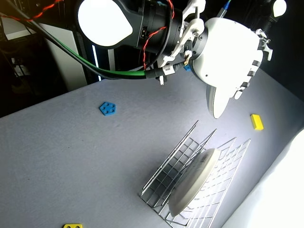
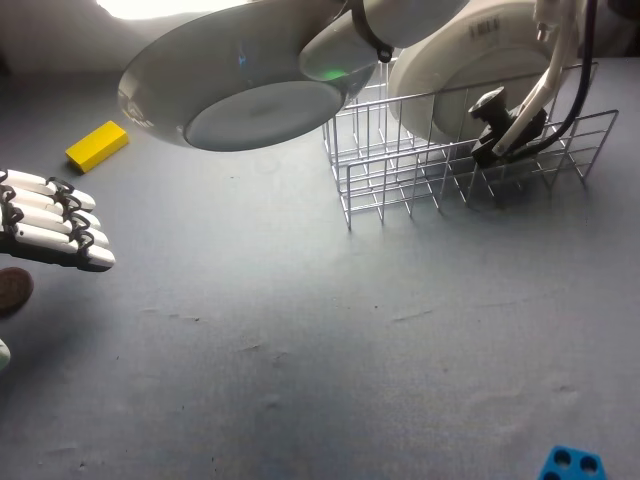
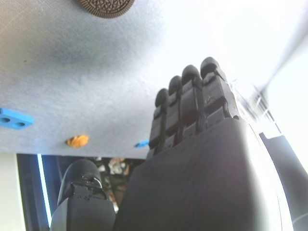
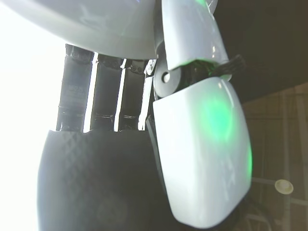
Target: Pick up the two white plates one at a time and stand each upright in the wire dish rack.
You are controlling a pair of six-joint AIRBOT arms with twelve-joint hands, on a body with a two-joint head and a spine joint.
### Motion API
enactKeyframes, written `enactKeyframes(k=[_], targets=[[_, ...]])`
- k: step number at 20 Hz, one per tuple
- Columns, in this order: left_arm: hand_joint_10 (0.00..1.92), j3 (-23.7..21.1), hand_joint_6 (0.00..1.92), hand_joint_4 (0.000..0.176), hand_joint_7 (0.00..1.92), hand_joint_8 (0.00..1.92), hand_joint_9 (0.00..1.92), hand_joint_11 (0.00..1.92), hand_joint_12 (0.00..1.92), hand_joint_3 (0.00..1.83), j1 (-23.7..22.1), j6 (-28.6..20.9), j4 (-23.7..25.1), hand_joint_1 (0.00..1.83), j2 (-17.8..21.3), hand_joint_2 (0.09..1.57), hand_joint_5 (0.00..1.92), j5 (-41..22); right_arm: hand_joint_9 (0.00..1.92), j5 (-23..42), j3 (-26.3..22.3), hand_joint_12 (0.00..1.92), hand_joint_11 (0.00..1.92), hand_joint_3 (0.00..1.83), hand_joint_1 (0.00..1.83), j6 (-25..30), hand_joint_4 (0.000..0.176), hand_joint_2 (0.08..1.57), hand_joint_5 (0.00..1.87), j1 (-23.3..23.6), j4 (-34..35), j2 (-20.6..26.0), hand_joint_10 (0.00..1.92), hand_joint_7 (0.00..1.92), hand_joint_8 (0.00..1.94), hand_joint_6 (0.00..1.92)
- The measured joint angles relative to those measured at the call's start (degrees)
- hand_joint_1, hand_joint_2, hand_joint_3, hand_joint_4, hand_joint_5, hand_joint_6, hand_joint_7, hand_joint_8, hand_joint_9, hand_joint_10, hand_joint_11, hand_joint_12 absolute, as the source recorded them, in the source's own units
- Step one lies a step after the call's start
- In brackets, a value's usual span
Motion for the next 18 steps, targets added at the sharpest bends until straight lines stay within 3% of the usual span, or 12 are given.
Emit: enactKeyframes(k=[4,7,18], targets=[[0.0,0.0,0.0,0.0,0.11,0.0,0.08,0.01,0.01,0.0,0.0,0.0,0.0,0.0,0.0,1.04,0.1,0.02,1.01,-0.07,0.02,1.37,0.92,0.0,1.49,0.04,0.0,1.08,0.98,-0.02,0.0,0.02,0.9,0.92,0.9,1.01],[0.01,0.0,0.01,0.0,0.12,0.01,0.1,0.03,0.01,0.0,-0.02,0.0,-0.02,0.0,0.0,1.04,0.1,0.0,1.06,0.37,0.31,1.34,0.94,0.0,1.5,0.7,0.0,1.07,1.02,-0.7,0.04,0.15,0.83,0.93,0.92,0.9],[0.0,0.0,0.0,0.0,0.11,0.0,0.09,0.02,0.01,0.0,0.0,0.0,0.0,0.0,0.0,1.02,0.1,0.02,1.05,0.39,1.01,1.32,0.95,0.0,1.5,1.36,0.0,1.06,1.0,-2.56,3.3,1.16,0.8,0.98,0.86,0.96]])
